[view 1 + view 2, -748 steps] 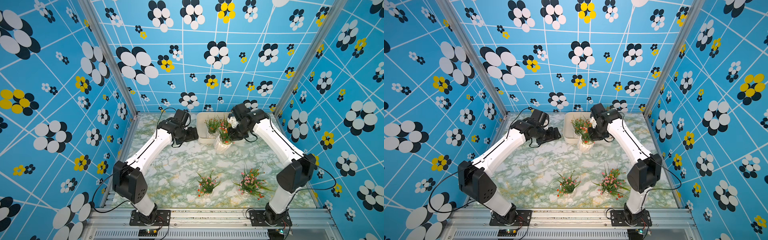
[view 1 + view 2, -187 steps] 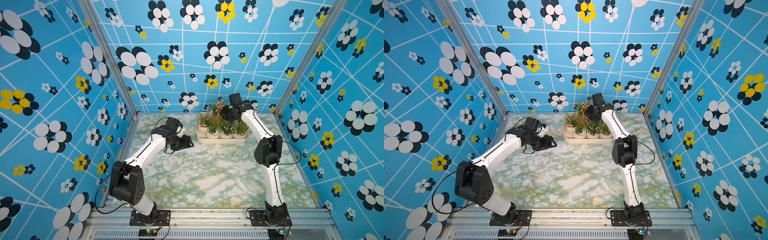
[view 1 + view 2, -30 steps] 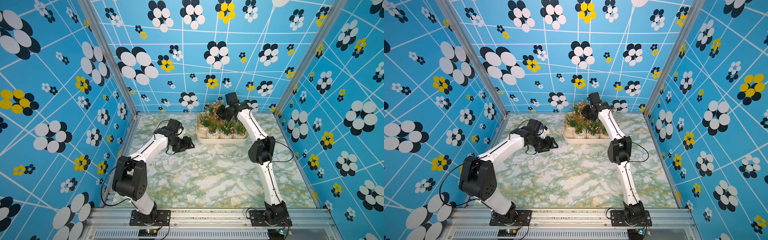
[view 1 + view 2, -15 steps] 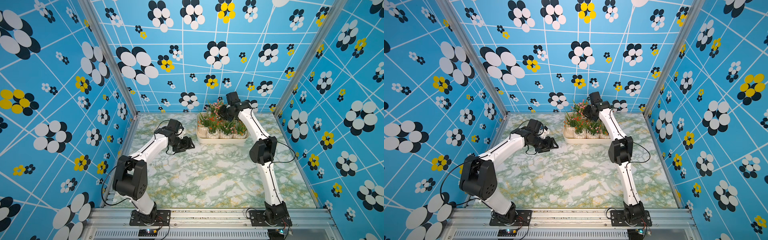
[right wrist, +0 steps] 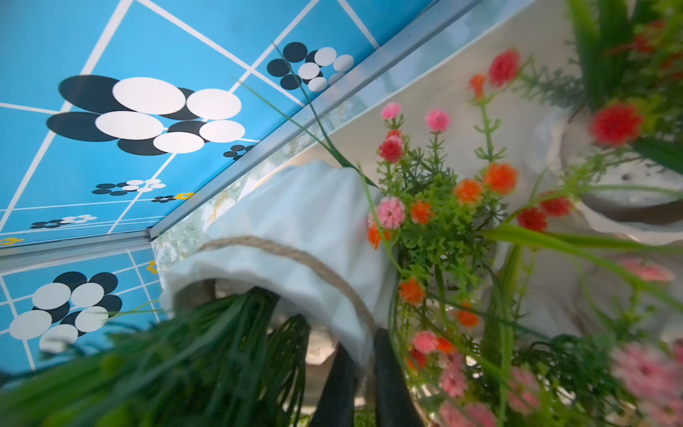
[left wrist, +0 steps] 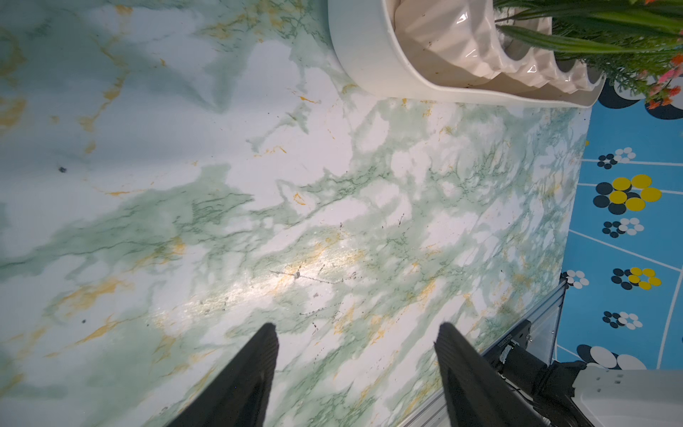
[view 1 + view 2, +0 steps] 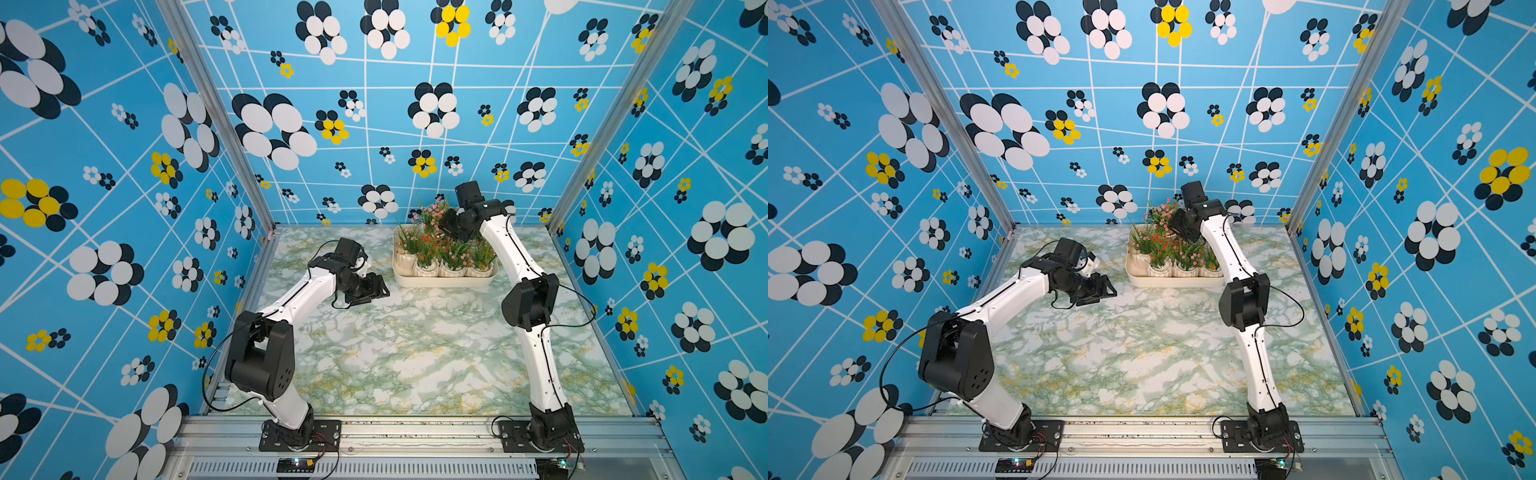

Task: Put the potted gypsophila into the storage box
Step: Adjust the baby's breath potted plant in the storage box.

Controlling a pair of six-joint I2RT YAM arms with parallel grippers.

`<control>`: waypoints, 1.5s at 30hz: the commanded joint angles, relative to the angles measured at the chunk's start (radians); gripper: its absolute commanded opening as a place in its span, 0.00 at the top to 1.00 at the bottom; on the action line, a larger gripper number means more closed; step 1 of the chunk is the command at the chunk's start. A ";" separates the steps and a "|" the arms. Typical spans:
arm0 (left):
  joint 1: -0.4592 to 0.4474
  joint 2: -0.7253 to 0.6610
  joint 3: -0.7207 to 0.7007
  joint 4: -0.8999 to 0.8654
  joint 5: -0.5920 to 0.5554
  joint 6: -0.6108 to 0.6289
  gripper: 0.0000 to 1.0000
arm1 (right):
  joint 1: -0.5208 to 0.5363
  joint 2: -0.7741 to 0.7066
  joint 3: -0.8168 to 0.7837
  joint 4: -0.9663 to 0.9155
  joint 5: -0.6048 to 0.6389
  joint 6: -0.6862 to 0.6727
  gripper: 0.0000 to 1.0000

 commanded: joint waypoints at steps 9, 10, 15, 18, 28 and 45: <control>0.011 -0.020 0.026 -0.022 0.010 0.016 0.29 | 0.025 -0.012 0.078 0.106 -0.014 -0.014 1.00; 0.011 -0.017 0.027 -0.022 0.011 0.015 0.29 | 0.025 -0.011 0.077 0.105 -0.013 -0.014 1.00; 0.011 -0.013 0.021 -0.014 0.013 0.013 0.29 | 0.025 0.014 0.076 0.078 -0.014 -0.016 1.00; 0.010 -0.015 0.013 -0.010 0.014 0.012 0.29 | 0.025 0.036 0.076 0.049 0.001 -0.021 1.00; 0.016 -0.015 0.006 -0.012 0.011 0.016 0.29 | 0.012 0.060 0.033 -0.002 0.064 -0.036 1.00; 0.016 -0.006 0.010 -0.006 0.020 0.008 0.29 | -0.035 -0.018 -0.020 -0.062 0.118 -0.070 1.00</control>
